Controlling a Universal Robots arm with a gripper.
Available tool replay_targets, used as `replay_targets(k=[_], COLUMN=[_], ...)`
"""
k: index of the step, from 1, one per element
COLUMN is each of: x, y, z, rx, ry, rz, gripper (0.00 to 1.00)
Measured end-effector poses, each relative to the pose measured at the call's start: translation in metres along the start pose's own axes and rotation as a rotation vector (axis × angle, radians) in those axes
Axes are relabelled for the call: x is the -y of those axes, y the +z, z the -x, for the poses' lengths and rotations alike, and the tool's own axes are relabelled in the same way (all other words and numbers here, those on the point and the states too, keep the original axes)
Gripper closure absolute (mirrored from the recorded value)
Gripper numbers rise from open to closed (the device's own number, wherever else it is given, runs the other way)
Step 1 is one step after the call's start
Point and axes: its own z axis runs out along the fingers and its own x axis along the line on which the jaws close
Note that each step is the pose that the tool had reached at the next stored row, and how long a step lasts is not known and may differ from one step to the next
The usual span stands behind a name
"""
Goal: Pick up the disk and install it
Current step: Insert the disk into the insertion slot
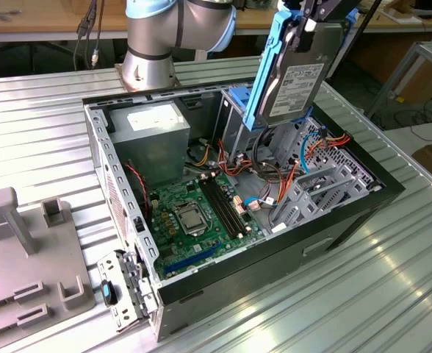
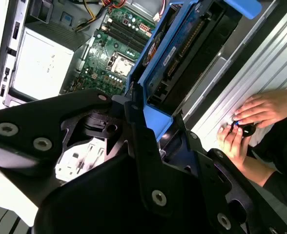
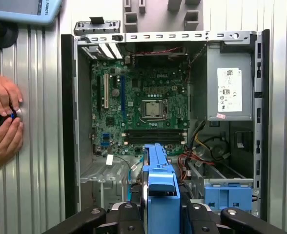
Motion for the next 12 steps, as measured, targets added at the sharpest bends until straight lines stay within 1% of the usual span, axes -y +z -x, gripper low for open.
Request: replay_targets(k=[3,4,5,8,12], x=[0.0081,0.0112,0.0142,0.0197,0.0249], y=[0.0008,0.0013,0.002,0.0032,0.0039], z=[-0.0027,-0.0045,-0.0078,-0.0146,-0.0215], rx=[-0.0001,0.0,0.0,0.0,0.0], ry=[0.0,0.0,0.0,0.0,0.0], rz=[0.0001,0.0002,0.0001,0.0002,0.0001], gripper=[0.63,0.63,0.63,0.63,0.63])
